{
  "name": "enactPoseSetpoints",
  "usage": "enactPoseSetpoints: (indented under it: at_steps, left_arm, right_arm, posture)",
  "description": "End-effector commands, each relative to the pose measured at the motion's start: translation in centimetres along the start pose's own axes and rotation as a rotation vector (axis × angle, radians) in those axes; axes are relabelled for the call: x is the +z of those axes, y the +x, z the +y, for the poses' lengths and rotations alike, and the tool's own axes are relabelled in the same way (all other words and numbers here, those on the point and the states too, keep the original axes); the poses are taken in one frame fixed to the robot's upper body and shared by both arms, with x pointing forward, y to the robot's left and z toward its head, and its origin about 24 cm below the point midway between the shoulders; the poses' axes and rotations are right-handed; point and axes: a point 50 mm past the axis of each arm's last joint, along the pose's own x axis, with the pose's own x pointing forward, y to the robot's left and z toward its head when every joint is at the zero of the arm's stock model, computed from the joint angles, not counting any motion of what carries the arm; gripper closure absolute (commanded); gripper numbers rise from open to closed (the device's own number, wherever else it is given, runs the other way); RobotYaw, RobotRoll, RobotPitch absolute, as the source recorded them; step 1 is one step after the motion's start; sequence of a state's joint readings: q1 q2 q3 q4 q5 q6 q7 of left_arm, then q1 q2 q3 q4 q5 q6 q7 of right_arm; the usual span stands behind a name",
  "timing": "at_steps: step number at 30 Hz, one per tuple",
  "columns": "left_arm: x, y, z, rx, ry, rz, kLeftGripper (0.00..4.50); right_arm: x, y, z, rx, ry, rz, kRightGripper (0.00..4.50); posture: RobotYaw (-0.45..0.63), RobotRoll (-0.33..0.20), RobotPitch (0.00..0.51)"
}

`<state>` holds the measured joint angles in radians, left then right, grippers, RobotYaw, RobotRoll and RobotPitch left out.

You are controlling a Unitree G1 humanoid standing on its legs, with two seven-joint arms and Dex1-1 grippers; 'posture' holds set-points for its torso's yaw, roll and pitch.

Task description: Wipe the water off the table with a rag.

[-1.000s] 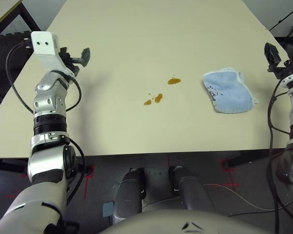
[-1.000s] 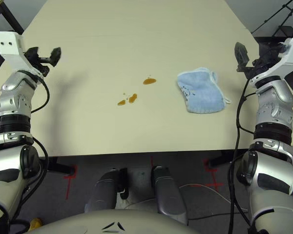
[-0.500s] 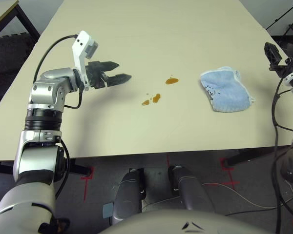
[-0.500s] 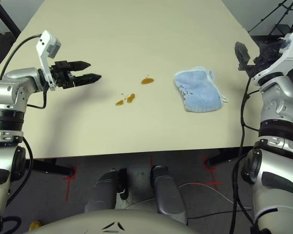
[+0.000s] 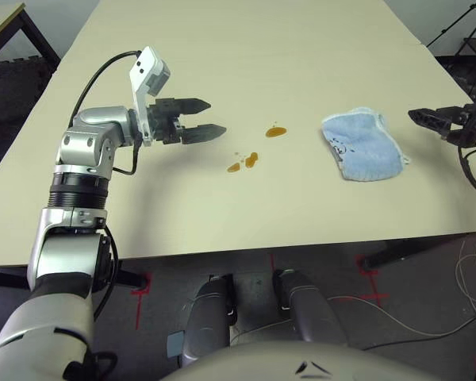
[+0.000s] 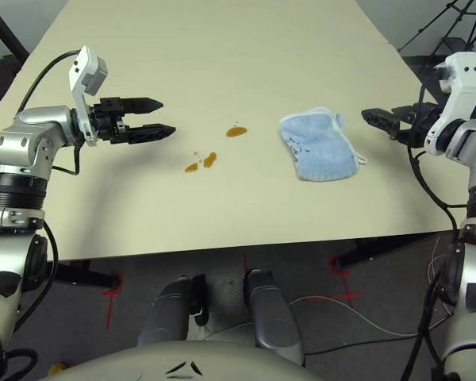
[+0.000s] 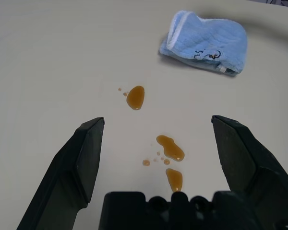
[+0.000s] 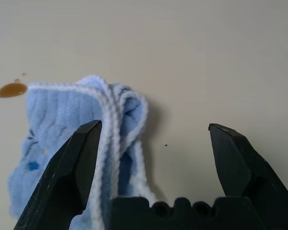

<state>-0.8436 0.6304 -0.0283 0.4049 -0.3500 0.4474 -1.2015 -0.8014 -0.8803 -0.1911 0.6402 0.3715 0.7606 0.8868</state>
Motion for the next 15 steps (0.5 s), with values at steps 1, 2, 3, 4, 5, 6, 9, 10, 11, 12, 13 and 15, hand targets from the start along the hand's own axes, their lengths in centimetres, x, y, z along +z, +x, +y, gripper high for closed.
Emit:
enactPoseSetpoints:
  at_steps: [1,2,3,4,5,6,9,10,11,12,13,15]
  left_arm:
    - [0.1,0.1,0.0,-0.007,0.018,-0.003,0.00]
    - [0.1,0.2,0.0,-0.006,0.018,-0.003,0.00]
    - [0.1,0.2,0.0,-0.006,0.018,-0.002,0.00]
    - [0.0,0.2,0.0,-0.006,0.019,-0.001,0.00]
    - [0.0,0.2,0.0,-0.002,0.022,0.002,0.00]
    - [-0.1,0.2,0.0,0.002,0.024,0.004,0.00]
    - [-0.1,0.3,0.1,0.007,0.026,0.005,0.00]
    - [-0.1,0.3,0.0,0.008,0.027,0.004,0.00]
    - [-0.1,0.3,0.0,0.008,0.028,0.003,0.00]
    - [-0.1,0.2,0.0,0.008,0.028,0.002,0.00]
    - [-0.1,0.2,-0.1,0.009,0.028,0.001,0.00]
    - [-0.2,0.1,-0.1,0.011,0.028,0.000,0.00]
  right_arm:
    - [-0.3,0.7,0.9,0.064,0.018,0.086,0.05]
    - [-0.5,1.0,1.1,0.059,0.015,0.116,0.05]
    - [-0.7,1.4,1.2,0.056,0.017,0.141,0.05]
    - [-0.8,1.6,1.3,0.052,0.019,0.157,0.05]
    - [-0.9,2.0,1.4,0.052,0.027,0.172,0.05]
    - [-0.9,2.3,1.5,0.048,0.030,0.188,0.05]
    - [-1.2,3.5,1.7,0.015,0.014,0.236,0.05]
    - [-1.3,3.9,1.7,0.007,0.013,0.246,0.05]
    - [-1.5,4.2,1.7,0.006,0.008,0.264,0.05]
    - [-1.7,4.5,1.8,0.012,0.009,0.283,0.05]
    - [-2.0,4.7,1.9,0.018,0.007,0.300,0.05]
    - [-2.5,5.0,1.9,0.030,0.001,0.336,0.05]
  posture:
    - [-0.23,0.000,0.168]
    - [-0.23,0.000,0.168]
    - [-0.23,0.000,0.168]
    - [-0.23,0.000,0.168]
    - [-0.23,0.000,0.167]
    - [-0.23,0.000,0.167]
    - [-0.22,0.000,0.166]
    - [-0.22,0.000,0.165]
    - [-0.22,0.000,0.164]
    - [-0.22,0.000,0.164]
    - [-0.21,0.000,0.164]
    - [-0.21,0.000,0.163]
